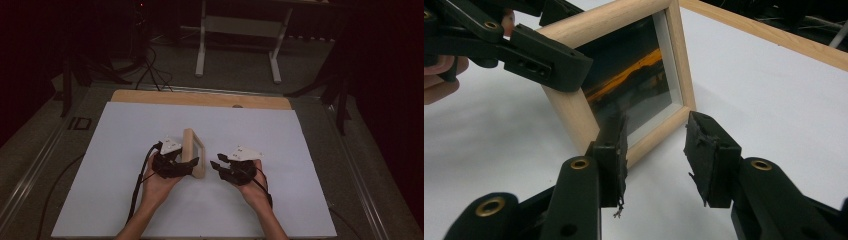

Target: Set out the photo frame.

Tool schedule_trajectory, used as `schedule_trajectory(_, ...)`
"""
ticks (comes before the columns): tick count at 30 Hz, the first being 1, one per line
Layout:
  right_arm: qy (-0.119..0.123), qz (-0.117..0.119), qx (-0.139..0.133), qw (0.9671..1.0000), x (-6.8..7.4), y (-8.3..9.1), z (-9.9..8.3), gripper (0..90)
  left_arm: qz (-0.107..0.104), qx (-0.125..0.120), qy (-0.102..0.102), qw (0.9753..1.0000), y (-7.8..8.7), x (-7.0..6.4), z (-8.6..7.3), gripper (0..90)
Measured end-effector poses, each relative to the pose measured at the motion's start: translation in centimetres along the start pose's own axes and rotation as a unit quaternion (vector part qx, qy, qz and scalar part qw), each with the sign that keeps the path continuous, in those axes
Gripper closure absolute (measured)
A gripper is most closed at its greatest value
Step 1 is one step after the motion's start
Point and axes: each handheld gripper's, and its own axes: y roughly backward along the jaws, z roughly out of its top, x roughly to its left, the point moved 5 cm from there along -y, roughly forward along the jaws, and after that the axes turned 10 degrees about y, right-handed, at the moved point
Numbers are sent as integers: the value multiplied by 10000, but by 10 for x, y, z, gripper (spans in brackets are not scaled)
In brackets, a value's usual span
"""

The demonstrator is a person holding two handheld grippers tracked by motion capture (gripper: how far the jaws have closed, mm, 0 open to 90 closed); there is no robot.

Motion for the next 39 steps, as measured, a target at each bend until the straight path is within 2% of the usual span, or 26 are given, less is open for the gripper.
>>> schedule_trajectory(10, -23, -7, -12, 10000, -1, 1, 0, 603, -63, 10, 40, 10000, -1, -2, 0, 354)
schedule_trajectory(17, -38, -10, -21, 10000, -2, 2, 0, 602, -70, 17, 62, 10000, -1, -3, 0, 367)
schedule_trajectory(27, -72, -27, -58, 10000, -4, 3, 0, 601, -109, 1, 92, 9999, 0, -1, 0, 447)
schedule_trajectory(39, -111, -81, -115, 9998, -8, 7, 1, 599, -120, -25, -47, 9999, 1, -3, 0, 536)
